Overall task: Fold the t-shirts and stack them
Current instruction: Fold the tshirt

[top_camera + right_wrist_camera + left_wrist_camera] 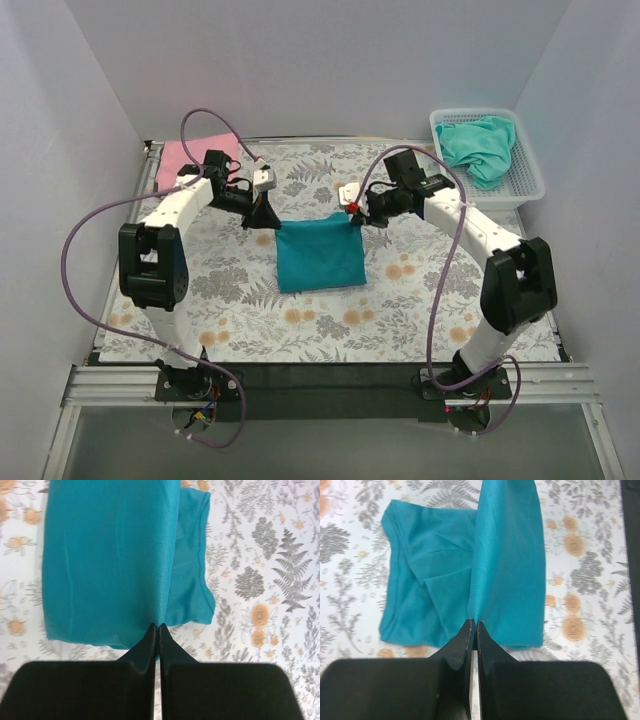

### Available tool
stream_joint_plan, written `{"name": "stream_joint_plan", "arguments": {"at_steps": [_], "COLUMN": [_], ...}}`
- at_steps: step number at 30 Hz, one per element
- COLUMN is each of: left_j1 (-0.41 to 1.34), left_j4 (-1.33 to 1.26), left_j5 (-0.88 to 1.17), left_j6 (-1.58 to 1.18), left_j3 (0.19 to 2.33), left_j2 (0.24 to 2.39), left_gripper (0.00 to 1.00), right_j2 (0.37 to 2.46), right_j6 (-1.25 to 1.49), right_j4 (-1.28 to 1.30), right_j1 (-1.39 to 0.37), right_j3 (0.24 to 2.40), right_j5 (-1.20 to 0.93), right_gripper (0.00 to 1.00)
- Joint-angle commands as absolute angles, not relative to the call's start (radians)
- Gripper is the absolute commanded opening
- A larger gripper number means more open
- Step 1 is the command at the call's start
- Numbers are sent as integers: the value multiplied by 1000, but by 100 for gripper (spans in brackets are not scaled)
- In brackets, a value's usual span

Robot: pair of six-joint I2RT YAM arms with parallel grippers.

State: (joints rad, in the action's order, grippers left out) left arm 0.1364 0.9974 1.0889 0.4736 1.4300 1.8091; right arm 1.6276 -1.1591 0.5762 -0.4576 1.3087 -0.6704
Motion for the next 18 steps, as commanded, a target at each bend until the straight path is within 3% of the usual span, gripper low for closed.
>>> {"name": "stream_joint_plan", "arguments": {"at_steps": [1,6,9,16,17,18], "left_j1": [120,123,124,118,120,123], "left_j4": [939,737,651,584,584,586], "left_j5": [1103,1010,944,943,939,930], "left_j6": [439,247,106,-21,-18,-15], "left_j3": [1534,1588,1633,1646,1638,1631], "left_j2": [1905,2037,2127,2178,2172,2158], "left_gripper": [0,0,0,1,5,17], "right_j2": [1736,1971,2073,2128,2126,2123], "right_j6": [-1193,-1192,-1146,-1006,-996,-993], "right_j4": [571,569,539,411,408,410], "right_j1": [-434,-422,-419,-410,-410,-411], "right_j3": [1451,1627,1686,1715,1712,1709], "right_j5": [-696,-647,-601,-557,-558,-558], "right_gripper": [1,1,11,8,11,16]}}
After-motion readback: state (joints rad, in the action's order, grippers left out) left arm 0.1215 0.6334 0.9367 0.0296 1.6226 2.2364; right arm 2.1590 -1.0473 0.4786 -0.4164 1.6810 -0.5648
